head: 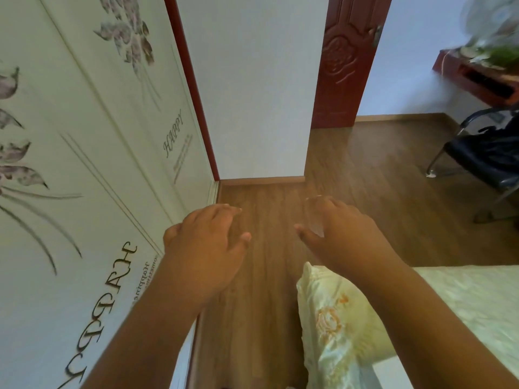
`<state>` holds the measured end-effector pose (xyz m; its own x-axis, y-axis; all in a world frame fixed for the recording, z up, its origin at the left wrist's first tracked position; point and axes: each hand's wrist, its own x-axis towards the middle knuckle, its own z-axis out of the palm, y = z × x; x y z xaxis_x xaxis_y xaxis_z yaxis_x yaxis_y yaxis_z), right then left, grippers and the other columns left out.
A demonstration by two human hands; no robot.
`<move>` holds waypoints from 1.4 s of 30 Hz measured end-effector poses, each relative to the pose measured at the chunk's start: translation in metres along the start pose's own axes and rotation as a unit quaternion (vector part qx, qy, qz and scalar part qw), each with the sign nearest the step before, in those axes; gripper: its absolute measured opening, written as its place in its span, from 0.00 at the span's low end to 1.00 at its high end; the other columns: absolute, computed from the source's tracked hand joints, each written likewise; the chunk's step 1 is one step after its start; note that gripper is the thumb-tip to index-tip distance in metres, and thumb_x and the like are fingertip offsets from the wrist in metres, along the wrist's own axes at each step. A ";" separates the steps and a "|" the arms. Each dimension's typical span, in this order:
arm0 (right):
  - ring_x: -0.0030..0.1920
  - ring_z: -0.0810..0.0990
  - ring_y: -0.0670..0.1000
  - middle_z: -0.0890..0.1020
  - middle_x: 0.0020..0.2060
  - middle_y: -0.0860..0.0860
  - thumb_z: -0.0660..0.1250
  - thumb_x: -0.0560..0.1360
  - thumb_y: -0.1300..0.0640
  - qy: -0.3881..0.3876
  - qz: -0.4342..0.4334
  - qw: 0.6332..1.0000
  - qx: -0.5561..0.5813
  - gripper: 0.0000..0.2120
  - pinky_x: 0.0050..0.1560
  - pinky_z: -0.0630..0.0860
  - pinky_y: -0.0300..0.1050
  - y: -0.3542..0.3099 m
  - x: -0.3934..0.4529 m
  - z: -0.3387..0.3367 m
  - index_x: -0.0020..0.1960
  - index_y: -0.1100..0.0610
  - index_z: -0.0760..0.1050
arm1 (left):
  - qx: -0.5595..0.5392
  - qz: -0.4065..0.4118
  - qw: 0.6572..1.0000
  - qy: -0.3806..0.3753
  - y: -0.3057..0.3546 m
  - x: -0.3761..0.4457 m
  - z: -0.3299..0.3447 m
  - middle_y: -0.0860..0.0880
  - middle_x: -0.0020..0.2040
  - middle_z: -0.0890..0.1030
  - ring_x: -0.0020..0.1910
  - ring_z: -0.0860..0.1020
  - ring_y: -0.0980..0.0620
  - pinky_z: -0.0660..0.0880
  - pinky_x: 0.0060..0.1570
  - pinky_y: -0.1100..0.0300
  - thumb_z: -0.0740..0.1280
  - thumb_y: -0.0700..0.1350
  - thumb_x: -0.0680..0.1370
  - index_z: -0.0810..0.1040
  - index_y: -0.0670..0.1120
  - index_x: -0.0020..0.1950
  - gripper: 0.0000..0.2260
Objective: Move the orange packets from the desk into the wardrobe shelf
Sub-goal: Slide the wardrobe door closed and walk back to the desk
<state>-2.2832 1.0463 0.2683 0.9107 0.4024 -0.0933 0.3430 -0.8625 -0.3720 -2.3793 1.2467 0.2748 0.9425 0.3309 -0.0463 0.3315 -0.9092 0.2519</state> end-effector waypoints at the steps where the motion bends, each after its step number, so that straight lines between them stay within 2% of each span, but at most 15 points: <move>1: 0.70 0.76 0.51 0.75 0.73 0.46 0.62 0.81 0.36 0.001 0.003 1.000 0.003 0.27 0.69 0.72 0.50 0.005 0.008 -0.001 0.76 0.46 0.68 | -0.001 0.002 1.000 -0.002 0.003 0.011 0.001 0.59 0.78 0.65 0.77 0.64 0.53 0.61 0.74 0.45 0.57 0.63 0.82 0.63 0.62 0.76 0.23; 7: 0.71 0.76 0.51 0.74 0.74 0.46 0.63 0.80 0.37 0.005 0.048 0.999 0.003 0.27 0.70 0.72 0.51 0.033 0.060 -0.010 0.76 0.46 0.68 | 0.001 0.035 0.999 -0.015 0.021 0.083 0.009 0.59 0.78 0.66 0.76 0.65 0.53 0.63 0.73 0.47 0.57 0.64 0.81 0.63 0.62 0.76 0.23; 13: 0.72 0.74 0.51 0.74 0.74 0.46 0.63 0.80 0.37 0.009 0.105 0.994 -0.016 0.28 0.71 0.71 0.52 0.040 0.119 -0.019 0.77 0.46 0.66 | -0.020 0.072 0.996 -0.052 0.027 0.174 0.017 0.58 0.78 0.65 0.77 0.64 0.52 0.61 0.74 0.46 0.56 0.65 0.81 0.62 0.62 0.77 0.24; 23: 0.73 0.74 0.54 0.73 0.75 0.49 0.62 0.81 0.36 0.034 0.195 0.980 -0.030 0.31 0.72 0.72 0.55 -0.007 0.265 -0.030 0.80 0.46 0.63 | -0.042 0.141 0.986 -0.081 -0.003 0.352 -0.003 0.55 0.79 0.64 0.78 0.64 0.49 0.60 0.76 0.45 0.56 0.64 0.81 0.61 0.60 0.78 0.26; 32: 0.73 0.75 0.52 0.73 0.76 0.47 0.63 0.80 0.36 0.005 0.193 0.981 -0.007 0.30 0.72 0.73 0.53 -0.032 0.368 -0.011 0.79 0.45 0.64 | -0.037 0.149 0.981 -0.118 -0.038 0.456 -0.005 0.54 0.79 0.64 0.77 0.64 0.50 0.59 0.75 0.48 0.56 0.62 0.83 0.61 0.57 0.79 0.25; 35: 0.72 0.75 0.52 0.72 0.77 0.47 0.63 0.81 0.37 0.018 0.182 0.983 0.008 0.30 0.73 0.73 0.55 -0.030 0.413 -0.013 0.79 0.45 0.64 | -0.029 0.139 0.984 -0.107 -0.042 0.494 -0.007 0.54 0.79 0.64 0.77 0.64 0.51 0.59 0.75 0.49 0.57 0.61 0.83 0.61 0.56 0.79 0.25; 39: 0.70 0.77 0.53 0.73 0.75 0.47 0.63 0.80 0.35 0.024 0.165 0.986 0.015 0.30 0.69 0.75 0.55 -0.019 0.480 -0.007 0.78 0.46 0.66 | -0.025 0.124 0.988 -0.088 -0.041 0.547 -0.006 0.57 0.78 0.66 0.76 0.64 0.52 0.58 0.74 0.47 0.58 0.62 0.82 0.63 0.61 0.77 0.23; 42: 0.73 0.75 0.52 0.71 0.77 0.46 0.63 0.80 0.35 0.021 0.141 0.989 0.028 0.30 0.71 0.73 0.55 -0.010 0.533 -0.007 0.79 0.45 0.64 | -0.010 0.105 0.991 -0.081 -0.034 0.592 -0.003 0.58 0.78 0.65 0.77 0.64 0.52 0.58 0.75 0.46 0.59 0.63 0.81 0.63 0.62 0.76 0.24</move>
<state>-1.7992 1.2672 0.2282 0.9776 0.1340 -0.1623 0.0619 -0.9200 -0.3870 -1.8327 1.4746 0.2412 0.9855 0.0874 -0.1456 0.1271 -0.9481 0.2913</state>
